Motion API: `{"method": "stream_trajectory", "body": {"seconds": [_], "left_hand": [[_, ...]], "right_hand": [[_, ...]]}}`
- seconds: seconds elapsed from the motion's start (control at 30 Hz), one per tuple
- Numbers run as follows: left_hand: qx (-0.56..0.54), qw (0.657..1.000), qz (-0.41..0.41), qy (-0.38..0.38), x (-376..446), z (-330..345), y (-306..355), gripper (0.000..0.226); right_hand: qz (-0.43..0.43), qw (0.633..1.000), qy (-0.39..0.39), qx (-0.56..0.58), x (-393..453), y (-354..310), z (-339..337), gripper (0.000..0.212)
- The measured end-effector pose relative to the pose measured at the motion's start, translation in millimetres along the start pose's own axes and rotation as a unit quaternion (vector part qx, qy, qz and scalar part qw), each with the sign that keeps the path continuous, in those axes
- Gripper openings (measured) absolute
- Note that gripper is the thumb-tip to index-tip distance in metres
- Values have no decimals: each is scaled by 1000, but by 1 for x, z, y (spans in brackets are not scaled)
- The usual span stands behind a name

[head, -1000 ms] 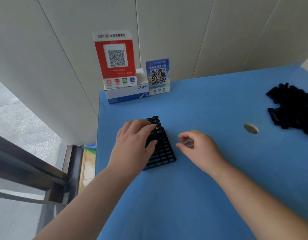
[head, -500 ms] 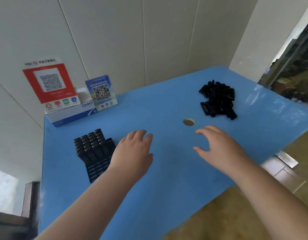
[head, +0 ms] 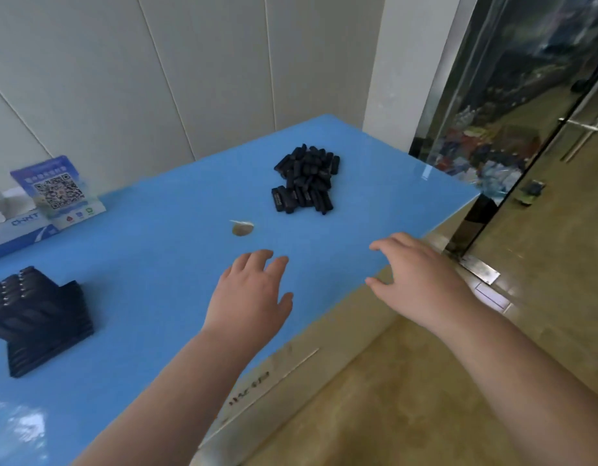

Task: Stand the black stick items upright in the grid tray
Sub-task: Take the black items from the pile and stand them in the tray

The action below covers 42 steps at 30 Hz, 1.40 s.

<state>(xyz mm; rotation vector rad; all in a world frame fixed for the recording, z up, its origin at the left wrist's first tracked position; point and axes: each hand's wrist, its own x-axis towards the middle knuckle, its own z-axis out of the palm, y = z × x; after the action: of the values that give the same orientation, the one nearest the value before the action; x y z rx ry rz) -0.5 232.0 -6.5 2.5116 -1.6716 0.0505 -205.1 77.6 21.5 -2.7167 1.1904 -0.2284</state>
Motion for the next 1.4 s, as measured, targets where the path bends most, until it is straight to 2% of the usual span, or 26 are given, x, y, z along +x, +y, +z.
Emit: {"method": "stream_trajectory", "body": {"seconds": [0.23,0.6,0.77,0.97,1.2,1.4], "left_hand": [[-39,999,19,4,43,13,57,56],[-54,998,40,-7,176,41,72,52],[-51,998,-13,-31,227,47,60,42],[-47,996,-59,-37,260,60,56,35],[-39,991,-129,21,300,71,62,39],[34,976,-210,36,338,81,74,40]], "right_hand": [[4,1000,-7,1,11,53,-8,53],[-6,999,-29,-14,119,98,-12,51],[6,1000,-18,16,162,113,-10,49],[-33,998,-46,18,212,125,7,48],[-96,991,-78,42,278,143,19,46],[-169,978,-101,65,319,153,27,44]]}}
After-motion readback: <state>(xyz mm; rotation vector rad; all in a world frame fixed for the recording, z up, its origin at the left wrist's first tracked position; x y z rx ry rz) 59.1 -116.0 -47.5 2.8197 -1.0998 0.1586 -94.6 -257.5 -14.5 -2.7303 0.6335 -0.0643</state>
